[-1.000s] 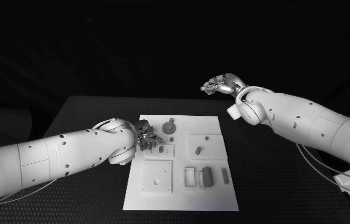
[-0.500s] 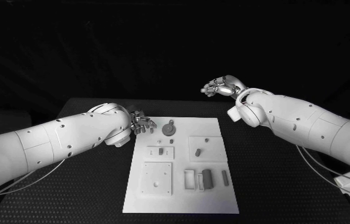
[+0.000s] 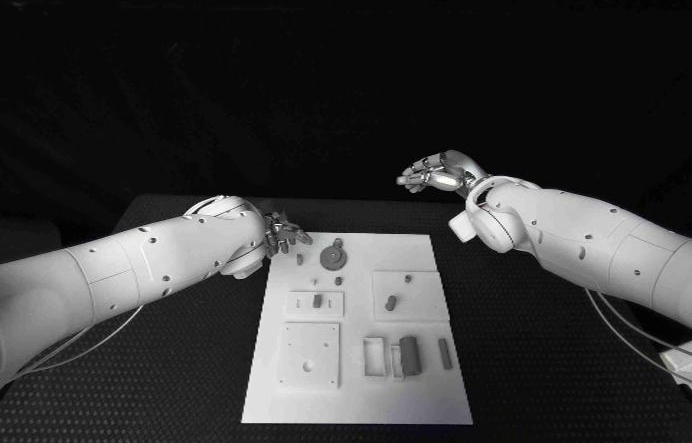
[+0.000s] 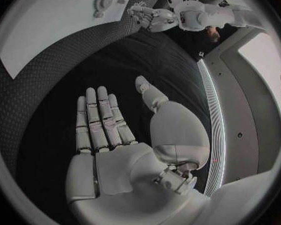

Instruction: Assemble the parts on the task board

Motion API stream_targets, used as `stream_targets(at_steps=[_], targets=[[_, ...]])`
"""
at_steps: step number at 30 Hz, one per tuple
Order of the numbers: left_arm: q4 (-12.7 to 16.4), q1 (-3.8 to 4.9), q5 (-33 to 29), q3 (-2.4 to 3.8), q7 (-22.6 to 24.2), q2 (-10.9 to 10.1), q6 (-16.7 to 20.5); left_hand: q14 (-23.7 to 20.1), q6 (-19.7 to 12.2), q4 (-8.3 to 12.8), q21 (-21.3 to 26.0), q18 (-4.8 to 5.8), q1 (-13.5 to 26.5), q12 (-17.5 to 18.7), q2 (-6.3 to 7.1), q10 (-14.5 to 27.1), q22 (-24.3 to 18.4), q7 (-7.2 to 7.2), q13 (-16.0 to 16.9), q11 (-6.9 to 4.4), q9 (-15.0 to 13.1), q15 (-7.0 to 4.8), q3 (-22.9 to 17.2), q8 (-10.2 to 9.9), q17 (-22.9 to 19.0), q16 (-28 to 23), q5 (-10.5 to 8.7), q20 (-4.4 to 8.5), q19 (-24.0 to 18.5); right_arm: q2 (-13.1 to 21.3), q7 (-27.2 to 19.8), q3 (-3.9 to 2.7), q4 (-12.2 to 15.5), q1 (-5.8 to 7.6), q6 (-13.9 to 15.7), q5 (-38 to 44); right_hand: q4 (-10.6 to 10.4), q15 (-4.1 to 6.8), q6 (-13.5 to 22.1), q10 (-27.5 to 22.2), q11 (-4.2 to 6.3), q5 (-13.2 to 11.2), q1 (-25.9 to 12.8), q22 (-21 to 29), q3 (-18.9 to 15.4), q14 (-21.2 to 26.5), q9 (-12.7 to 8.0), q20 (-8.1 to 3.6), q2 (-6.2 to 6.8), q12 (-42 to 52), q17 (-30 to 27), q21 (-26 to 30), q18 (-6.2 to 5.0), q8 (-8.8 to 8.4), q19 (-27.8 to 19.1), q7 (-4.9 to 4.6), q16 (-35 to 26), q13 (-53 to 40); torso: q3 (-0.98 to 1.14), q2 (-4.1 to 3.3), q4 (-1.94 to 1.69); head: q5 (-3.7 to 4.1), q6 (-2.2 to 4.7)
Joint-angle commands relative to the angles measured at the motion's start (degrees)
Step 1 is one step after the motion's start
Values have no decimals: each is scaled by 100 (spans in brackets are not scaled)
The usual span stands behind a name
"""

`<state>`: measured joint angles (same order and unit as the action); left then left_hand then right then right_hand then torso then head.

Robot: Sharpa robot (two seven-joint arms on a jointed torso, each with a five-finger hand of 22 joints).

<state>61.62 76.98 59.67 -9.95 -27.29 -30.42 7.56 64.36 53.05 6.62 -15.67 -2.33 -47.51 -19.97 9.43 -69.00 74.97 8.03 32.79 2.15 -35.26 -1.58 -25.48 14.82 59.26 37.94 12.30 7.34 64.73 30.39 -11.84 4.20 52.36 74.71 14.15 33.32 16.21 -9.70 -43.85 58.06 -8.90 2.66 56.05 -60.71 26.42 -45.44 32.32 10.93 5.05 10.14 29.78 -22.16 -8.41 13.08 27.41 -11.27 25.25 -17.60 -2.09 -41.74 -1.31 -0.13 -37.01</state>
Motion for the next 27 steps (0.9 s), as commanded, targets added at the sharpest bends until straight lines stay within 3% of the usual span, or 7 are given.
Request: stream_targets(at_steps=[1,10,27], targets=[[-160,0,343,-5,73,107,-271,-24,-15,-94,-50,-74,73,-40,52,-44,145,20,22,-1,26,-50,2,-46,6,60,-41,27,13,-5,-27,-4,2,-1,-47,-12,1,-41,44,30,-19,5,-8,-7,-34,9,-6,6,-34,-27,6,39,87,25,-37,-61,-25,7,0,-4,18,-6,-3],[-437,-21,407,-13,54,281,-340,26,174,-364,-417,-81,301,-338,-3,-130,154,-74,216,-99,52,-168,97,48,52,465,-40,142,76,18,-23,-4,27,0,-41,-12,2,-41,45,31,-19,5,-9,-9,-35,9,-7,6,-33,-27,9,40,87,26,-37,-62,-27,13,-2,-11,18,-4,-11],[-786,-103,478,-18,133,462,-754,15,509,-255,-771,-71,279,-406,-380,-234,146,-201,233,-198,54,-211,204,195,-56,759,120,202,-24,12,-20,-4,55,0,-47,-11,4,-41,45,32,-18,5,-5,-13,-35,8,-9,6,-32,-25,13,42,86,28,-37,-63,-30,24,-3,-7,14,13,-48]])
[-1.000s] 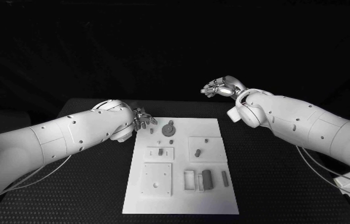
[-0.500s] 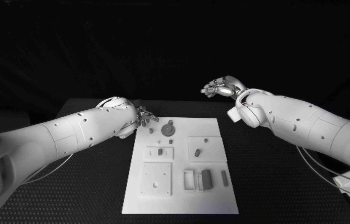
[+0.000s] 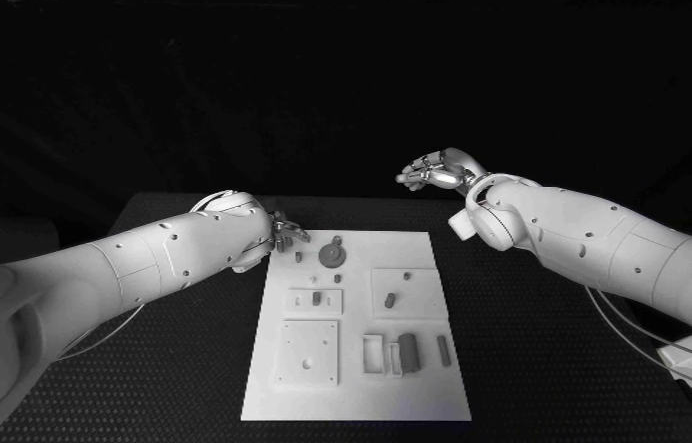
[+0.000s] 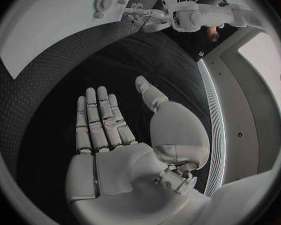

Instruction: Assemble the parts on the task board

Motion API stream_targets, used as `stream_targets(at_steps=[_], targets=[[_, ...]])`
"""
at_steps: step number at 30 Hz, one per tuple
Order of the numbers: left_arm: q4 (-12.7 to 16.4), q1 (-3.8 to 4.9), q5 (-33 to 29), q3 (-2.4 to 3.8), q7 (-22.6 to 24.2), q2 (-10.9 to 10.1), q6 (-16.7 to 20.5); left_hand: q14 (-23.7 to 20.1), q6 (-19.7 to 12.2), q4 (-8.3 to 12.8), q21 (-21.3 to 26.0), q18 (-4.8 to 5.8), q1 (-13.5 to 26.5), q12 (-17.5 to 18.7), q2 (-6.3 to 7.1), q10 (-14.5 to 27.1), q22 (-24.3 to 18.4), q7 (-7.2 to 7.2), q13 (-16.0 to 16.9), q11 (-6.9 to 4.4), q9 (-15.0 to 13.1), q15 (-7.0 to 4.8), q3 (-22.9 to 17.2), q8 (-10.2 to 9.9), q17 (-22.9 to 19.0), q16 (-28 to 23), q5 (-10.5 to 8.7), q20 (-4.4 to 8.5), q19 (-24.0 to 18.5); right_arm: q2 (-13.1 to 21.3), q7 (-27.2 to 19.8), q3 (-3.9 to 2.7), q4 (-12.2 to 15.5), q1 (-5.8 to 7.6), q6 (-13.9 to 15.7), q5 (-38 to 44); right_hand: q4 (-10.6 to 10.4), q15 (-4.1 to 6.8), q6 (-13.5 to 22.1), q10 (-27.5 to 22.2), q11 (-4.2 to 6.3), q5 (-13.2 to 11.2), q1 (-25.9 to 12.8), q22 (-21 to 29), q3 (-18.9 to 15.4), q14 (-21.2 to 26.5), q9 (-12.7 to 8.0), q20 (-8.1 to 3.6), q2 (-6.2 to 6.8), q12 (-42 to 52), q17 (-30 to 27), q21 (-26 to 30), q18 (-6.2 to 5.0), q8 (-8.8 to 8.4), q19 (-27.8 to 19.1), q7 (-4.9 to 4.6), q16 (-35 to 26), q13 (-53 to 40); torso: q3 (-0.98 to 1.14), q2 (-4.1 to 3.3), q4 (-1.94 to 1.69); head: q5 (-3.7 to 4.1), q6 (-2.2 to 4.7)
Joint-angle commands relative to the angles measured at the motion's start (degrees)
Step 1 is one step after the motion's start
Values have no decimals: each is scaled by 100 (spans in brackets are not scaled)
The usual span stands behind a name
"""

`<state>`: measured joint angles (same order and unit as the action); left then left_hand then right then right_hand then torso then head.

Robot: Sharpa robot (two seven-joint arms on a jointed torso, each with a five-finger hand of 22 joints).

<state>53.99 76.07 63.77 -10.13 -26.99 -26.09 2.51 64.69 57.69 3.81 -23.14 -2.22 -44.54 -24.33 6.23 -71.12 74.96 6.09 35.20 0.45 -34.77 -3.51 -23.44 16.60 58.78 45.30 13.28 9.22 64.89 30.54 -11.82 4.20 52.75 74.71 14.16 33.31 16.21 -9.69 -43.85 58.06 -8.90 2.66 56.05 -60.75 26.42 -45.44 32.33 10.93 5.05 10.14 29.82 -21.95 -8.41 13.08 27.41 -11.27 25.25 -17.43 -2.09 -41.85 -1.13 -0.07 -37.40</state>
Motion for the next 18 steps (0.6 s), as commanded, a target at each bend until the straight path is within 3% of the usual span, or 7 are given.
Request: stream_targets(at_steps=[1,18], targets=[[-41,-18,68,0,106,40,-273,-21,51,37,-30,-83,-23,40,-75,-29,146,-8,-12,-29,8,-18,-1,18,-14,29,25,13,-46,-4,-21,-4,20,0,-45,-10,4,-41,45,33,-18,5,-5,-9,-35,8,-10,6,-32,-25,9,21,86,28,-37,-63,-30,7,-3,4,-4,11,-11],[-174,-118,52,-4,119,92,-519,-25,97,124,-95,-90,-35,107,-151,-95,143,-20,-36,-38,29,-16,13,19,-63,87,39,8,-67,-2,-18,-4,31,1,-48,-10,4,-41,45,36,-18,5,-3,-14,-35,7,-12,7,-32,-22,14,23,85,31,-37,-64,-34,21,2,5,-14,39,-46]])
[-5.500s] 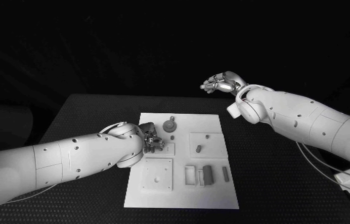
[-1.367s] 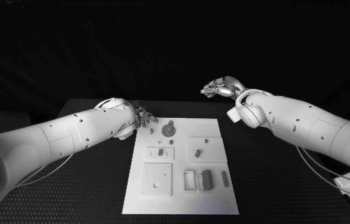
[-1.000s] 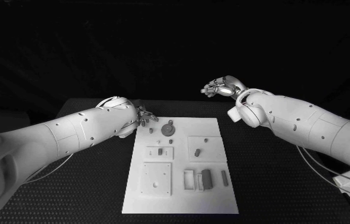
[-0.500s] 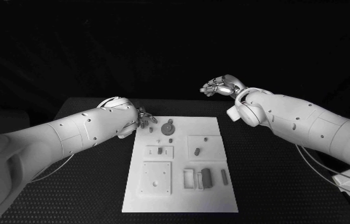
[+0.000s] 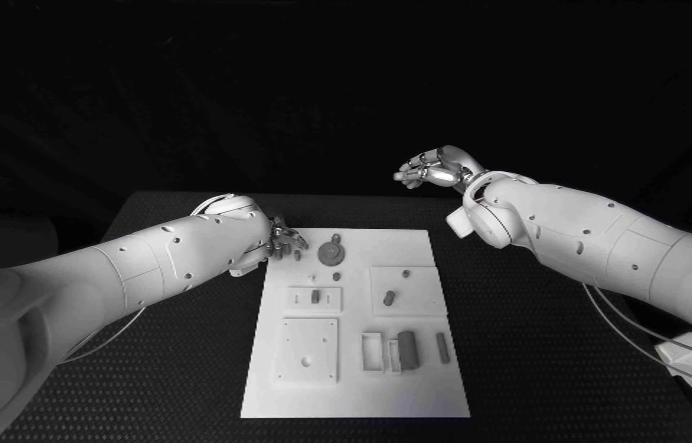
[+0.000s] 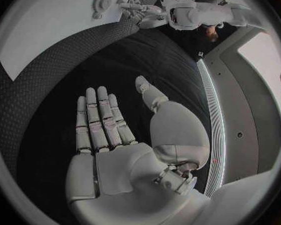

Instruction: Assemble the parts on the task board

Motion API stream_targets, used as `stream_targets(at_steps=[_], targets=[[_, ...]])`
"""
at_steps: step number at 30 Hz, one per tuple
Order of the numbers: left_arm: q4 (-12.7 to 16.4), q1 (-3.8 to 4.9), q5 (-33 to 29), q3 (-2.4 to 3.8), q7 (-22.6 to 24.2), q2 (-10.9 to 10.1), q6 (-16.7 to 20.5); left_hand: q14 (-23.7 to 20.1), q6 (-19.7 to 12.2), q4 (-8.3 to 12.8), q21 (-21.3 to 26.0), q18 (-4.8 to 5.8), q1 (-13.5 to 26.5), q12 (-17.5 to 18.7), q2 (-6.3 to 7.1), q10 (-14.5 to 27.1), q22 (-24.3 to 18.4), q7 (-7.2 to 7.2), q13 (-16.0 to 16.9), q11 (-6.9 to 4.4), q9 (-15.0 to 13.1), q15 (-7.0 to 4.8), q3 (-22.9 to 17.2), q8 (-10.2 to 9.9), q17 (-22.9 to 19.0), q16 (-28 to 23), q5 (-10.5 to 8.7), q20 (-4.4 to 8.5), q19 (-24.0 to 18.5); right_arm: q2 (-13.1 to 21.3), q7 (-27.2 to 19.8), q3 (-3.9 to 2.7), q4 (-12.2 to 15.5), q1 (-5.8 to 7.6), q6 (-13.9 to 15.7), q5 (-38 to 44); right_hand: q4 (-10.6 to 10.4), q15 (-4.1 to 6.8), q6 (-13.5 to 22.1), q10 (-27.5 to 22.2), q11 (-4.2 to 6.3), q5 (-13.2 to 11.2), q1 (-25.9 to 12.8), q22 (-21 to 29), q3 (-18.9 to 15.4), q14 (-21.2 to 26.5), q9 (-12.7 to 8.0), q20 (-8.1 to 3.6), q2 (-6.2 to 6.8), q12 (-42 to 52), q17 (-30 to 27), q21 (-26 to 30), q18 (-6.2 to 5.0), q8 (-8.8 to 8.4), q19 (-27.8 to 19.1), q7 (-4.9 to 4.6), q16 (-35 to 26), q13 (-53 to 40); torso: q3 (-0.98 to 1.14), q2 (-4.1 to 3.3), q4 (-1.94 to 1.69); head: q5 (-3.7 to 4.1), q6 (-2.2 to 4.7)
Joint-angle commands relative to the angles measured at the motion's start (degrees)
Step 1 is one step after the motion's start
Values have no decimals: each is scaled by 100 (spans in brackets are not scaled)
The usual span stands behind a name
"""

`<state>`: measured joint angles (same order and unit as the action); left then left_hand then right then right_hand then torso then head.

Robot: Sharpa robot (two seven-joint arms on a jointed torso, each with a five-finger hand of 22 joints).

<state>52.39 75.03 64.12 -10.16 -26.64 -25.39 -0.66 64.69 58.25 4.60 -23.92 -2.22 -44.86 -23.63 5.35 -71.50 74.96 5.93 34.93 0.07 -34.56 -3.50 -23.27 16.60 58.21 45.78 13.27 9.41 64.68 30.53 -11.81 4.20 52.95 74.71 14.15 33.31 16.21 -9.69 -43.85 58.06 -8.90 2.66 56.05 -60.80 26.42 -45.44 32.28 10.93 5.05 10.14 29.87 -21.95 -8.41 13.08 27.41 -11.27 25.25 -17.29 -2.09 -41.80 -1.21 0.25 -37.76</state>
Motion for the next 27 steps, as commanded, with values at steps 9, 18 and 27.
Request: stream_targets(at_steps=[9,18,27], targets=[[-53,-31,-52,0,119,37,-203,-28,66,115,-54,-95,-28,73,-130,-92,142,-12,-19,-7,19,-19,-8,21,-33,76,46,-9,-54,2,-14,-4,12,0,-60,-10,3,-41,45,37,-18,5,-4,-11,-36,7,-8,7,-32,-21,12,25,85,33,-37,-65,-36,13,2,2,1,12,-17],[-53,-33,-154,1,163,45,-203,-46,78,251,-96,-95,-81,129,-255,-127,138,-12,-29,-5,39,-14,-31,12,-83,118,63,-15,-76,-1,-13,-4,17,0,-67,-10,2,-41,45,39,-18,5,-4,-13,-36,7,-9,7,-32,-20,14,26,84,34,-37,-66,-38,19,4,5,-9,18,-33],[-56,-33,-217,1,187,41,-223,-68,100,533,-148,-92,-280,211,-451,-173,132,-10,-31,-2,64,-5,-156,7,-175,188,65,-26,-96,-2,-11,-4,17,0,-74,-10,-1,-41,45,40,-18,4,-8,-15,-38,7,-10,8,-32,-19,16,28,84,35,-37,-67,-40,26,4,6,-3,14,-41]])
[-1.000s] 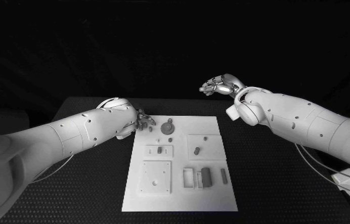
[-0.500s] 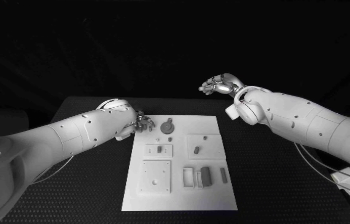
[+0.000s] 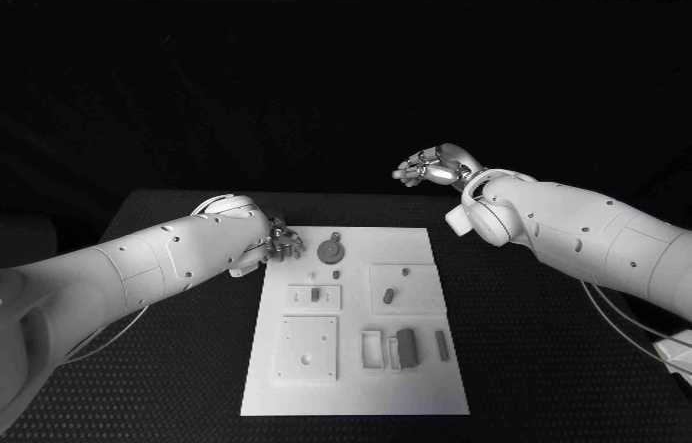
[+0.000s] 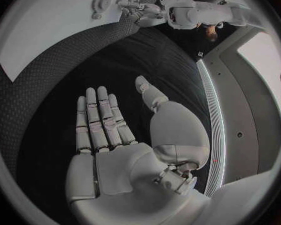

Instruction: Assemble the parts on the task board

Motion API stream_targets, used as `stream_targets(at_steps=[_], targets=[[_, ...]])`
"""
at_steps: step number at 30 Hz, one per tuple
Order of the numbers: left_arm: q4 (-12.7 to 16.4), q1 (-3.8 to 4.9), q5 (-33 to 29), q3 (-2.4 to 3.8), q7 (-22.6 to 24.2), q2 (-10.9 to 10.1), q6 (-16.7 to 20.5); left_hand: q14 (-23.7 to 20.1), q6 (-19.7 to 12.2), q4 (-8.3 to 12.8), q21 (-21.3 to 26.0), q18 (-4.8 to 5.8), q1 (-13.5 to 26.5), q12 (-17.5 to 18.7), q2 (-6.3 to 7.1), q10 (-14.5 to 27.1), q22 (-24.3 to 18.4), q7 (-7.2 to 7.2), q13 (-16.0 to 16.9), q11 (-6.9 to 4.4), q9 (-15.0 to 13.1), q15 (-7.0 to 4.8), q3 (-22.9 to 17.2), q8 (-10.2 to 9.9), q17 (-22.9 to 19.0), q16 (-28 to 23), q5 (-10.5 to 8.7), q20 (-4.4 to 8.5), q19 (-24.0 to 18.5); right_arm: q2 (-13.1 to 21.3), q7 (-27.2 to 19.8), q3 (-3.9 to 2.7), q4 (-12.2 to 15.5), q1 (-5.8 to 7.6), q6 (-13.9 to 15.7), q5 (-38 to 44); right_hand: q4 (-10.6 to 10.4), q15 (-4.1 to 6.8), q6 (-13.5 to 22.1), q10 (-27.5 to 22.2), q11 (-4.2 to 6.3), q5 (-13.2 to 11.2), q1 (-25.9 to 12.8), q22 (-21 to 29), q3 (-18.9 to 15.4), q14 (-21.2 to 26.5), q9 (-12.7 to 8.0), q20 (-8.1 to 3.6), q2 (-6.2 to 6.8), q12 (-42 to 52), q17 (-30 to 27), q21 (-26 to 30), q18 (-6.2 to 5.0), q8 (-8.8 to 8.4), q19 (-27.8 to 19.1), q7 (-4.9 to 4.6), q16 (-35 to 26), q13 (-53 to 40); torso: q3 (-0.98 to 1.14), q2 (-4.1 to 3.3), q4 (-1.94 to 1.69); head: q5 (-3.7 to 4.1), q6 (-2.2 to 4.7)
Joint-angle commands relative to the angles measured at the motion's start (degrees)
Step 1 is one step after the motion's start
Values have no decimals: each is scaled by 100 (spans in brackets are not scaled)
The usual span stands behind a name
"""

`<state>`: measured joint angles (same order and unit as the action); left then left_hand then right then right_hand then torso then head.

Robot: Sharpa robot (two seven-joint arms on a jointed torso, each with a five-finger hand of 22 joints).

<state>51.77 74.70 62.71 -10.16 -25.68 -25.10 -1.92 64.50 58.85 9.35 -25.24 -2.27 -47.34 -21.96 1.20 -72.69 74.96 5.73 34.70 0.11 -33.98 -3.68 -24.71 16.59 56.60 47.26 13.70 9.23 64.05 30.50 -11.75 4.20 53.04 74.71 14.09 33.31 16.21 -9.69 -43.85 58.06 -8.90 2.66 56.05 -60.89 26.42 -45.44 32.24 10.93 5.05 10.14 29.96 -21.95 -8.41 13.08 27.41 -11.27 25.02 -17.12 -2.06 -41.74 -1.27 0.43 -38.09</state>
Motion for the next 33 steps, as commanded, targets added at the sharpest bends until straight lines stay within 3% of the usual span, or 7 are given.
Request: stream_targets(at_steps=[1,20,24,33], targets=[[7,0,-76,1,90,12,-92,-49,41,71,-18,-87,-44,47,-42,-57,132,10,-8,-5,7,14,-20,7,-18,44,20,-7,-34,1,-16,-4,8,0,-69,-10,-1,-42,45,40,-18,4,-8,-7,-38,7,-6,8,-32,-18,7,27,85,35,-37,-67,-17,8,0,-1,2,-3,-8],[-19,0,-104,1,136,17,-134,-54,97,343,-65,-85,-387,115,-174,-120,128,-3,9,-11,14,21,-198,34,-119,133,-52,-14,-24,-25,-17,-4,-11,0,-80,-11,-5,-42,46,43,-18,5,-14,-11,-40,6,-8,10,-34,-16,12,31,84,37,-37,-69,-21,22,1,-1,3,-10,-19],[-16,0,-123,2,151,5,-110,-9,234,198,-105,-90,-637,122,-105,-227,131,-59,24,-47,-9,10,-596,105,-161,209,-498,-6,43,-25,-17,-4,-12,0,-84,-11,-9,-42,47,44,-18,5,-22,-12,-43,5,-9,11,-34,-15,14,32,84,37,-36,-69,-22,27,1,-1,4,-9,-23],[-16,0,-423,4,147,-36,-6,103,413,238,-286,-105,-866,75,-181,-436,145,-144,97,-118,-109,-35,-755,208,-167,415,-490,37,154,-31,-21,-4,-15,0,-90,-14,-15,-42,47,45,-18,5,-34,-15,-46,5,-11,12,-34,-13,17,34,84,39,-35,-70,-25,36,4,-1,2,-8,-28]])
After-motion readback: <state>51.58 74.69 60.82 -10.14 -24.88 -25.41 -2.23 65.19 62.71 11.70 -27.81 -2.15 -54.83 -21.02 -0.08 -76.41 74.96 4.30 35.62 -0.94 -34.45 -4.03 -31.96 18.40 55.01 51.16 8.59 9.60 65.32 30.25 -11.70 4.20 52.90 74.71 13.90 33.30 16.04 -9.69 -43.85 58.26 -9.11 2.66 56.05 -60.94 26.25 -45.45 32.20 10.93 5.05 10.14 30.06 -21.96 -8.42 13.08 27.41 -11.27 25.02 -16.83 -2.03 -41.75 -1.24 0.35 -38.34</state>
